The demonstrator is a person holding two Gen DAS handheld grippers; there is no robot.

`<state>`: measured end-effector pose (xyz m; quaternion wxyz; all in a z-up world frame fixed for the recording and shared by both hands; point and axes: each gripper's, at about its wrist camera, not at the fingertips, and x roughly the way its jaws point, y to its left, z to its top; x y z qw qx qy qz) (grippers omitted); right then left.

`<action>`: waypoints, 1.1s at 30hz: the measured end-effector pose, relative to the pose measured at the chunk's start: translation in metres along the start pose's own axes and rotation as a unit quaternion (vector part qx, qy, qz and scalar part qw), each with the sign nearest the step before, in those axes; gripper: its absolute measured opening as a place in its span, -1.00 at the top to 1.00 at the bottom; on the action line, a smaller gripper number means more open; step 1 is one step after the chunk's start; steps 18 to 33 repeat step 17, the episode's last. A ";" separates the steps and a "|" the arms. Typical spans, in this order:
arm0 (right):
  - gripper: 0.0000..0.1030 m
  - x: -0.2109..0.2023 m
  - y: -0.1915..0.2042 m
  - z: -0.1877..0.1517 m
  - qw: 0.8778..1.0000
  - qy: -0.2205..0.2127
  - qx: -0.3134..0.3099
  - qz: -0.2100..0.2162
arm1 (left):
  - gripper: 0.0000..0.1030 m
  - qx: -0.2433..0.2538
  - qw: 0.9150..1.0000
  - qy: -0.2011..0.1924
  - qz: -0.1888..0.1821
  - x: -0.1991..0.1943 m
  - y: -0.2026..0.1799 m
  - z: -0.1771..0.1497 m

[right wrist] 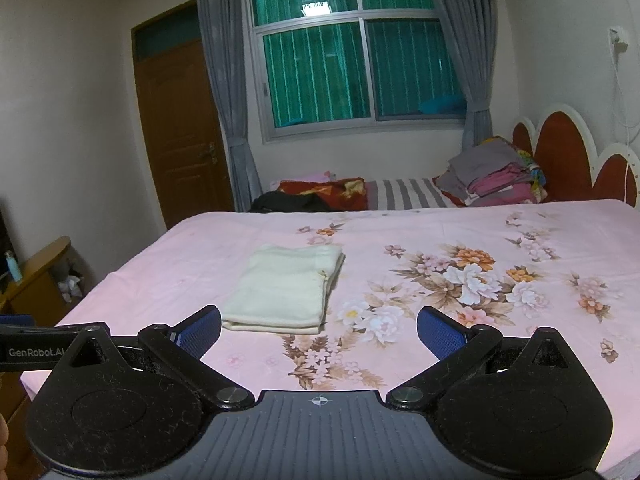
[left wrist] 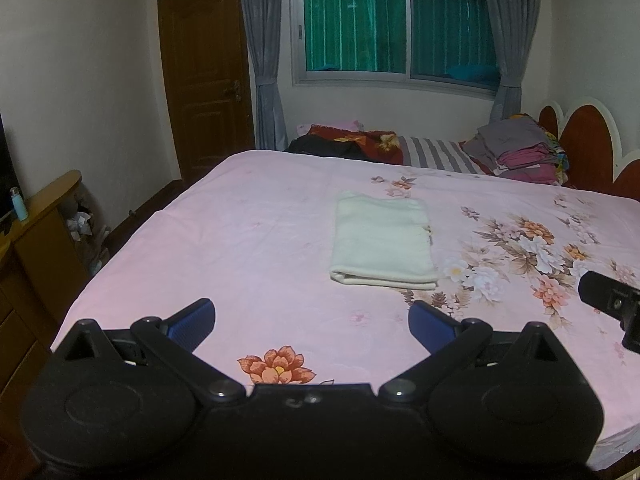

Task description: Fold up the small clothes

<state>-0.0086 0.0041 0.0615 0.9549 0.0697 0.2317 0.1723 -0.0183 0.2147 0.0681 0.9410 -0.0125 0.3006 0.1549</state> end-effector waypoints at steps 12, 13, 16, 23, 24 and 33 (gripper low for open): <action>-1.00 0.015 0.002 0.000 1.000 0.009 -0.001 0.004 | -0.98 0.001 1.000 0.010 -0.020 0.018 0.003 0.002; -1.00 0.017 0.002 0.000 1.000 0.010 -0.001 0.003 | -0.97 -0.006 1.000 0.008 -0.024 0.022 0.005 0.002; -1.00 0.026 -0.002 -0.001 1.000 0.016 0.000 -0.002 | -0.99 -0.012 0.999 0.020 -0.027 0.038 0.006 0.009; -1.00 0.029 -0.003 -0.001 1.000 0.019 0.001 -0.005 | -0.99 -0.011 0.999 0.022 -0.027 0.047 0.006 0.012; -1.00 0.029 -0.003 -0.001 1.000 0.019 0.001 -0.005 | -0.99 -0.011 0.999 0.022 -0.027 0.047 0.006 0.012; -1.00 0.029 -0.003 -0.001 1.000 0.019 0.001 -0.005 | -0.99 -0.011 0.999 0.022 -0.027 0.047 0.006 0.012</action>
